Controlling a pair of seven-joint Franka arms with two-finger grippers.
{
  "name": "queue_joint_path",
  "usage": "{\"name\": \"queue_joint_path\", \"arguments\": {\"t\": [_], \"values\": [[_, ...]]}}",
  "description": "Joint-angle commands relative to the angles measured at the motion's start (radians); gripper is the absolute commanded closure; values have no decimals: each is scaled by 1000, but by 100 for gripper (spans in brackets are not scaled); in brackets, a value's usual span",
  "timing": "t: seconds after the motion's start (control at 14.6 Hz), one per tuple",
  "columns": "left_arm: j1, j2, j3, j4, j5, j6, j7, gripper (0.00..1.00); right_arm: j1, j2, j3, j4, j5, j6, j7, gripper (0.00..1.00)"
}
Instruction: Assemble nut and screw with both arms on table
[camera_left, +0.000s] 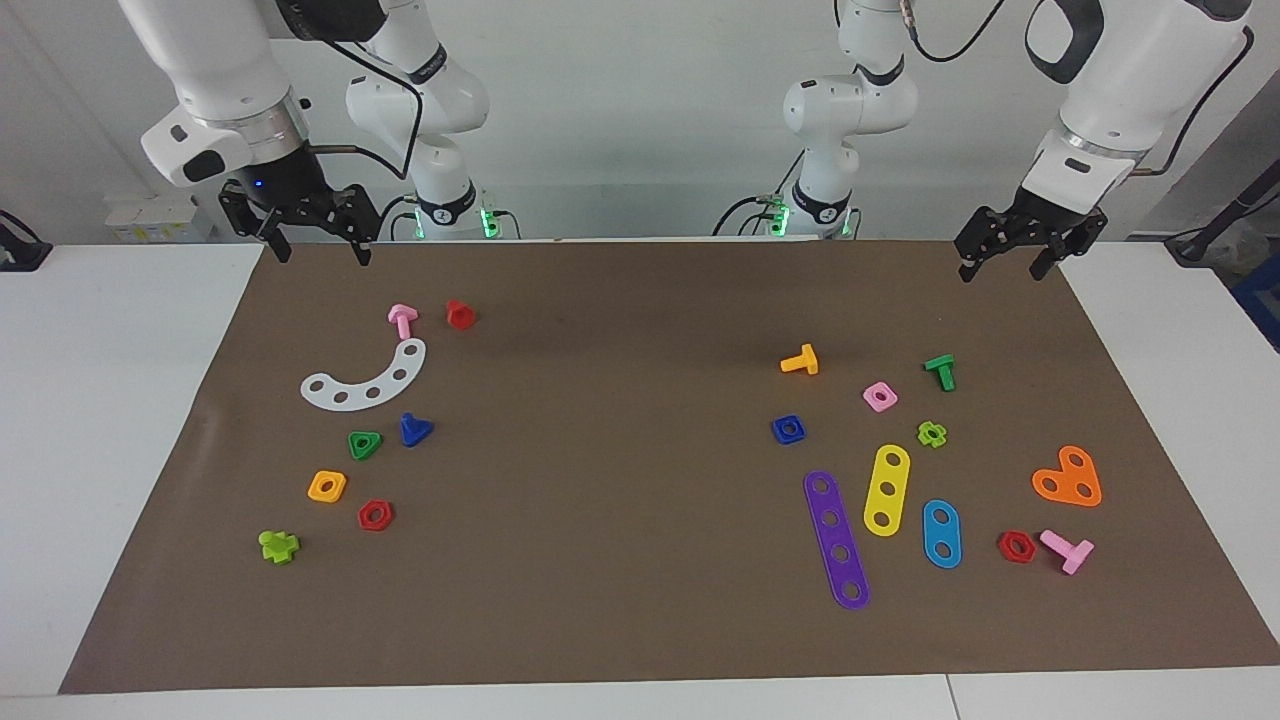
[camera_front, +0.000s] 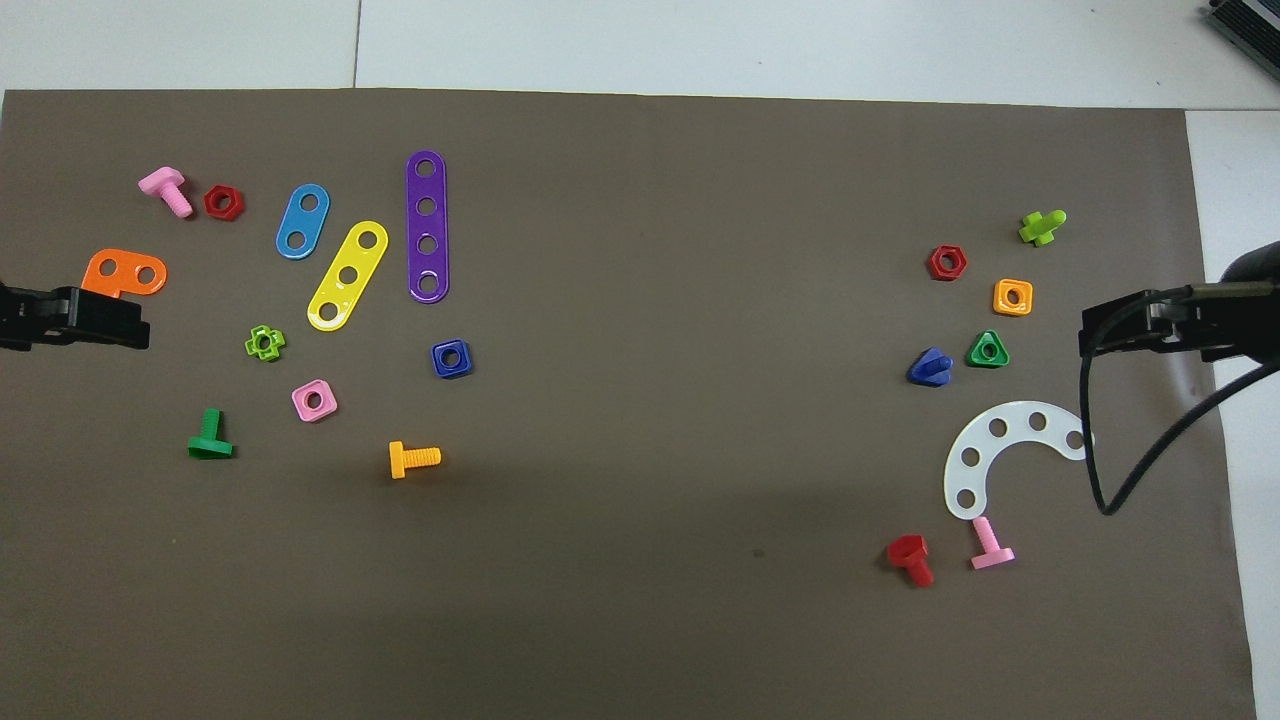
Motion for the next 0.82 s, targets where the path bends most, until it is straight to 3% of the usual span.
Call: {"name": "queue_joint_path", "arguments": {"t": [0.0,0.75], "values": [[4,-28,0,-29,6,4,0,0,-6,-23,2,-22,24,-10,-28,0],[3,-27,0,-29,6,2,0,0,-18,-22,0,-36,24,11,-30,0]]}}
